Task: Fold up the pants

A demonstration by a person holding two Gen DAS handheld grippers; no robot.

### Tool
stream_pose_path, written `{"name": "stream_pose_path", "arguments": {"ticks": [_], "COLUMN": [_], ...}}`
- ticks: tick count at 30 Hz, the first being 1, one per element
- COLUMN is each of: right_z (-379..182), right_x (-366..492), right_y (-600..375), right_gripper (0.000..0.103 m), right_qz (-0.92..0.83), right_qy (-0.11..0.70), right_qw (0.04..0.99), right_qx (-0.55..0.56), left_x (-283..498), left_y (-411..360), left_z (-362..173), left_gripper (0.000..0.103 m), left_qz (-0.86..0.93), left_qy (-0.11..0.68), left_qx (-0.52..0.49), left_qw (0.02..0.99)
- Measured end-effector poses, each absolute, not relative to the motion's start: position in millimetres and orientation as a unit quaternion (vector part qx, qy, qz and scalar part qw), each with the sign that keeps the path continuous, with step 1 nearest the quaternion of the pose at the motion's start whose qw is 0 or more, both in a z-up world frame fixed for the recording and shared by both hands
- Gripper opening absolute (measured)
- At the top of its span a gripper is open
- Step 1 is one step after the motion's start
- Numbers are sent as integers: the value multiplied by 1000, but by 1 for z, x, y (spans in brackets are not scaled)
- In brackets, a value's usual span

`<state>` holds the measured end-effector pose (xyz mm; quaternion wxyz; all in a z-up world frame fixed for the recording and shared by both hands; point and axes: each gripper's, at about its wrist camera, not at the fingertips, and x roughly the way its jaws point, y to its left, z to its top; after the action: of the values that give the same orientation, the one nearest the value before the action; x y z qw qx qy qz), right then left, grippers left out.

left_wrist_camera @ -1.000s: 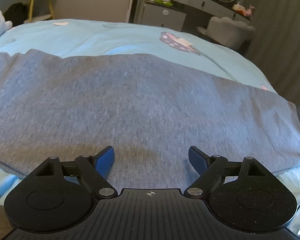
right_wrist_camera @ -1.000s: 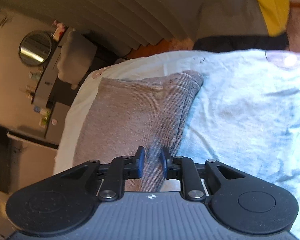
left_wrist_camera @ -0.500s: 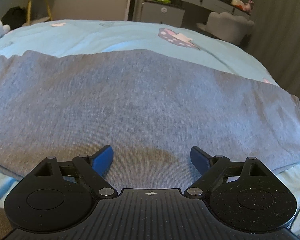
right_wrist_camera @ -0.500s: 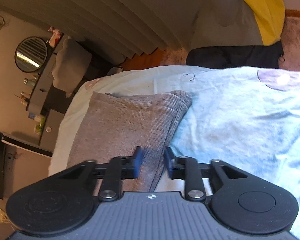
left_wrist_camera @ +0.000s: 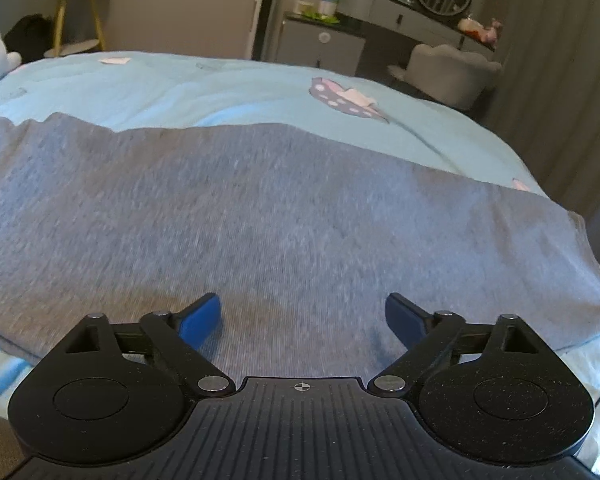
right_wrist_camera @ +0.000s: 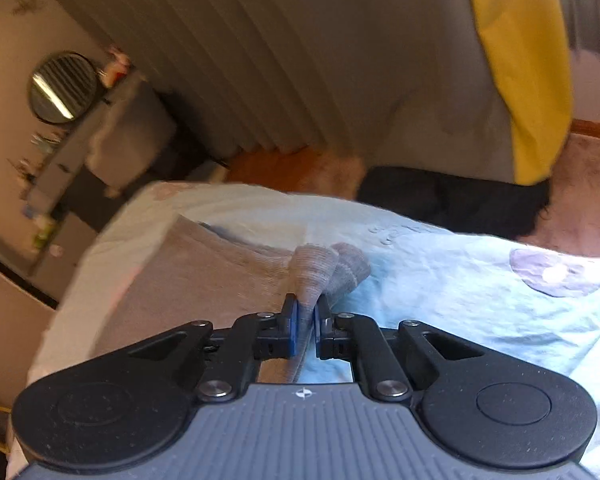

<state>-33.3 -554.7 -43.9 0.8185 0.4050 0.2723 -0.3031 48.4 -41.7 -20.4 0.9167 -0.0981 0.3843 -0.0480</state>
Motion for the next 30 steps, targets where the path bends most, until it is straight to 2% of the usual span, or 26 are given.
{"name": "stream_pose_path", "arguments": {"ticks": [2,4,5,6,10,12,13,18,19,20,21,22,25,30], "right_z": [-52,-56,-57,-59,-69,-71,-72,-84,-86,-85,-84,-83,-64,8], "right_x": [-34,-43,-50,-56,-61,-54,-49,-31,-30,-30,-28,-25,-17,7], "right_y": [-561,-566,-569,-571,-577,-578,-577,-585,-587,-587,-587,-587,-576,-523], "right_gripper": [16,41,64,73,72,63,61,62,57,47,15,12,12,11], "right_qz": [-297,-286,-276,-271,-260,-250,-244,-265,-268,-275,-277,-272,-282,-239], "right_qy": [292,285,275,263,250,245,243,223,217,212,214,223,241,242], "right_qw": [802,794,790,787,776,782,785,763,757,753,754,758,792,882], "right_qx": [429,455,473,487,517,515,514,546,555,559,556,549,486,326], "left_x": [53,55,56,56,56,55,54,50,51,52,52,52,53,52], "left_y": [-40,-36,-34,-34,-38,-42,-44,-43,-42,-40,-39,-38,-36,-32], "left_z": [-26,-30,-30,-30,-33,-33,-32,-32,-32,-32,-33,-33,-33,-31], "left_gripper": [94,94,94,94,94,94,94,94,94,94,94,94,94,94], "left_qz": [-42,-38,-39,-40,-43,-47,-49,-55,-55,-54,-52,-51,-51,-47], "left_qy": [399,407,406,404,403,401,401,400,401,401,400,400,399,394], "left_qx": [-96,-106,-109,-109,-94,-82,-79,-84,-87,-89,-92,-94,-96,-102], "left_qw": [911,906,907,907,909,911,911,911,910,910,910,910,911,912]}}
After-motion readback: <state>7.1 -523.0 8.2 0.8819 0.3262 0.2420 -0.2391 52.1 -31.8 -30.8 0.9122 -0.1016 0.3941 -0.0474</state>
